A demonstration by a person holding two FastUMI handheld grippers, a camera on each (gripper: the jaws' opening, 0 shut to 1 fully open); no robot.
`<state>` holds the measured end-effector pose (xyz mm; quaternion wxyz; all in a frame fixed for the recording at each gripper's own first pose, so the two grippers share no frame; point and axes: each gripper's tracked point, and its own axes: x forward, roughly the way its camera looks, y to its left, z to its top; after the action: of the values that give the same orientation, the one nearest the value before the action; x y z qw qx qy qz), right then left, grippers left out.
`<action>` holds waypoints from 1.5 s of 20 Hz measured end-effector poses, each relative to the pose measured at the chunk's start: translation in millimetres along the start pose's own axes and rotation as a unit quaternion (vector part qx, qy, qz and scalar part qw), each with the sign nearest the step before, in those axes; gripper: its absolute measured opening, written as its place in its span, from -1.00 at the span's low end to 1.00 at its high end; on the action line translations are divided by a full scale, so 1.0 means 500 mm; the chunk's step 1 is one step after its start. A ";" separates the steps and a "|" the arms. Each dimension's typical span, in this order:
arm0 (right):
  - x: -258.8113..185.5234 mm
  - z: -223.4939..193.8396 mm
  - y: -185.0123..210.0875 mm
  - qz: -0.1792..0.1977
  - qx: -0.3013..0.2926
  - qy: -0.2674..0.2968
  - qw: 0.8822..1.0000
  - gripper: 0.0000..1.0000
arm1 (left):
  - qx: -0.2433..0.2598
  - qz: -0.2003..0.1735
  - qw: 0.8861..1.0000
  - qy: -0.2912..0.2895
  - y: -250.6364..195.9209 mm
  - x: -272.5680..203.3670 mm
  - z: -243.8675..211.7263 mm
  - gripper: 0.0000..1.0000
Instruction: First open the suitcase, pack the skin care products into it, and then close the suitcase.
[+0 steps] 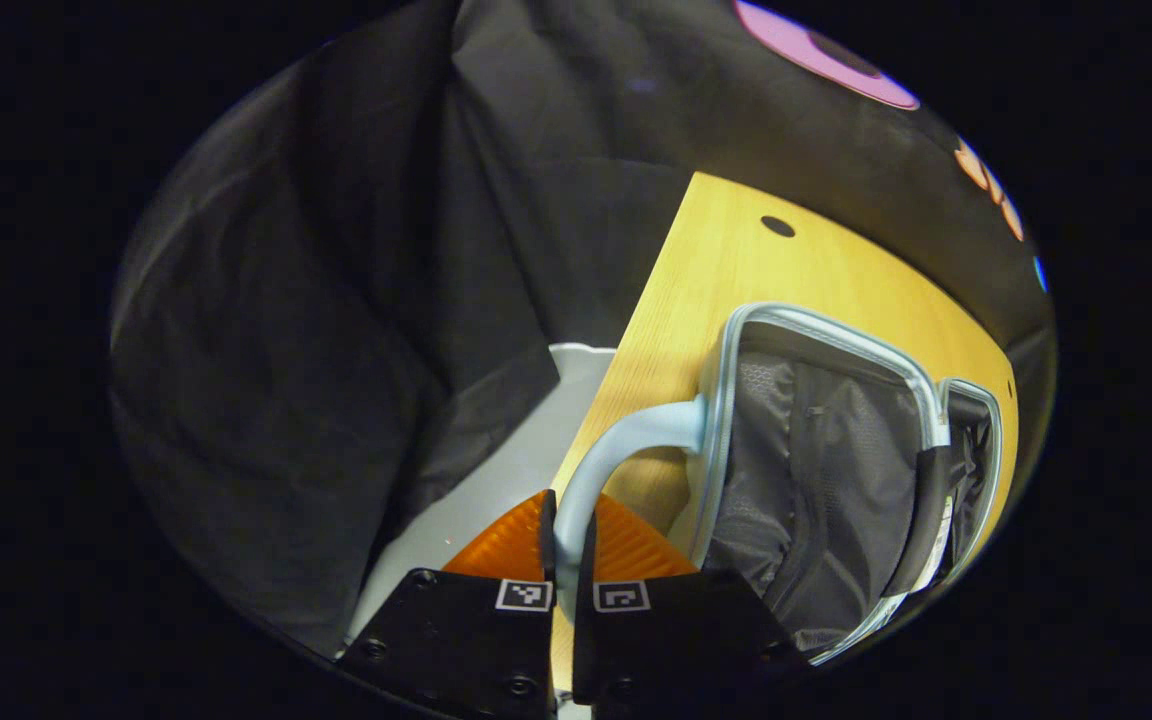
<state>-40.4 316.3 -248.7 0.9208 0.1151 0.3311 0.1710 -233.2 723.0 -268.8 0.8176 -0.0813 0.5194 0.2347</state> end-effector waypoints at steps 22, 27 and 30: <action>-0.181 0.082 -0.147 0.065 -0.063 -0.088 0.992 0.95 | 0.085 -0.131 0.968 -0.195 -0.507 -0.499 0.168 -1.00; -0.230 0.112 -0.232 0.060 -0.069 -0.103 0.991 0.96 | 0.107 -0.187 0.958 -0.188 -0.710 -0.519 0.123 -0.99; -0.256 0.127 -0.279 0.049 -0.061 -0.113 0.991 0.96 | 0.117 -0.219 0.953 -0.172 -0.816 -0.510 0.079 -1.00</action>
<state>-58.3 132.1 -173.2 0.9482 0.0937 0.2080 0.2212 -99.5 303.8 -70.0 0.9298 -0.0545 0.3640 -0.0020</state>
